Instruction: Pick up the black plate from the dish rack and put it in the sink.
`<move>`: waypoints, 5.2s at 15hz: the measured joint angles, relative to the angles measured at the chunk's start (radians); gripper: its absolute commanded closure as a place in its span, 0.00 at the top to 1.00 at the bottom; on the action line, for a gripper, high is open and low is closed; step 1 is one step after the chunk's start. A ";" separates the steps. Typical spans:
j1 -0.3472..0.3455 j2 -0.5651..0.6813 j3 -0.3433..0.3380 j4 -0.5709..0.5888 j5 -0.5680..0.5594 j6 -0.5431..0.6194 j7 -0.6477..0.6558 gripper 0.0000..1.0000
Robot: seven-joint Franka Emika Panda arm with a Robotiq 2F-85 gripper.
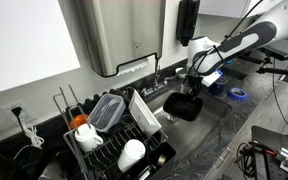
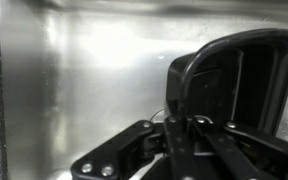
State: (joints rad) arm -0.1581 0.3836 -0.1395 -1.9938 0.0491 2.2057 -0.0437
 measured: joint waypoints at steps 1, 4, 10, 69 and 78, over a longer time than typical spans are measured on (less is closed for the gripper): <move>-0.008 0.015 0.000 0.003 0.000 0.010 -0.028 0.02; -0.018 0.052 0.002 0.007 0.000 0.038 -0.089 0.02; -0.023 0.079 0.014 0.013 -0.001 0.048 -0.237 0.02; -0.229 0.548 0.203 0.524 0.075 -0.139 -0.885 0.88; -0.227 0.533 0.164 0.531 0.070 -0.111 -0.845 1.00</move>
State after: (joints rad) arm -0.3846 0.9168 0.0247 -1.4626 0.1196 2.0951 -0.8885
